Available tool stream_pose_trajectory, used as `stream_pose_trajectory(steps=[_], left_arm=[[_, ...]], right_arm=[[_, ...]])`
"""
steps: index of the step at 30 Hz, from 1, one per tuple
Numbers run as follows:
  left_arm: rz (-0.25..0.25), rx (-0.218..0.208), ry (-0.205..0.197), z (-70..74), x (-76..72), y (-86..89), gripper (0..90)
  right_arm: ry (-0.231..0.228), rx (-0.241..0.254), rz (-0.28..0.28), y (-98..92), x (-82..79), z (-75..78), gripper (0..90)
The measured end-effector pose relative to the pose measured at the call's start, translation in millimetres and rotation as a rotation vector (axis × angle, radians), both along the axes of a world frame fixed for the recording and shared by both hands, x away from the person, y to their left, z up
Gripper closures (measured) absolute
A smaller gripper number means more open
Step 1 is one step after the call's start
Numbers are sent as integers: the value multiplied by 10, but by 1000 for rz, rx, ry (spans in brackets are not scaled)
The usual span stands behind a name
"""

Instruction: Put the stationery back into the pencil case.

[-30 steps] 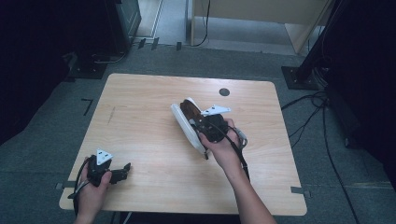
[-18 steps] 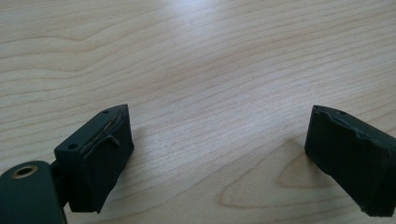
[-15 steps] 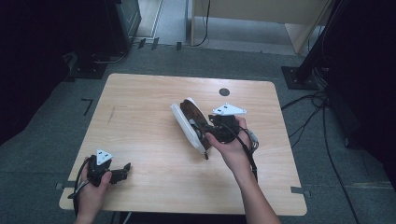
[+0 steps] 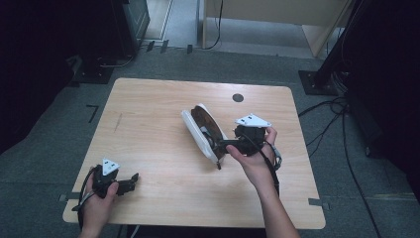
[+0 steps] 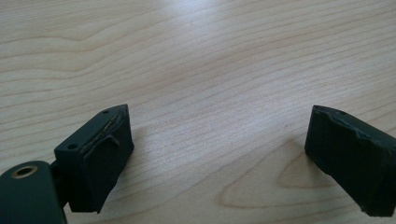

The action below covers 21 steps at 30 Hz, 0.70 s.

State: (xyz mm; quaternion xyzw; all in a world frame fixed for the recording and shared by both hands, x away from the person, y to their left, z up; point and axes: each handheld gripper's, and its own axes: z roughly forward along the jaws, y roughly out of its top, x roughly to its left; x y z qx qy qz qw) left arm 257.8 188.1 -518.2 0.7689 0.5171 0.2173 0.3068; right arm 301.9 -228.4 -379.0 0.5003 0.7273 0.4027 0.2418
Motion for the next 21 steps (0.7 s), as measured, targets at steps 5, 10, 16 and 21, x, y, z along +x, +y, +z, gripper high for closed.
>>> stream_pose_trajectory(steps=[5,10,16,21], left_arm=[[1,-2,0,-1,0,-1,78],[1,-2,-1,-1,0,-1,78],[2,-3,0,-1,-1,-2,77],[1,-3,0,-1,0,-2,78]], right_arm=[[-3,-9,-27,-118,-49,-27,0],[4,-22,-63,-276,-84,-95,0],[23,-45,-105,-470,-115,-211,0],[36,-53,-134,-619,-144,-293,0]])
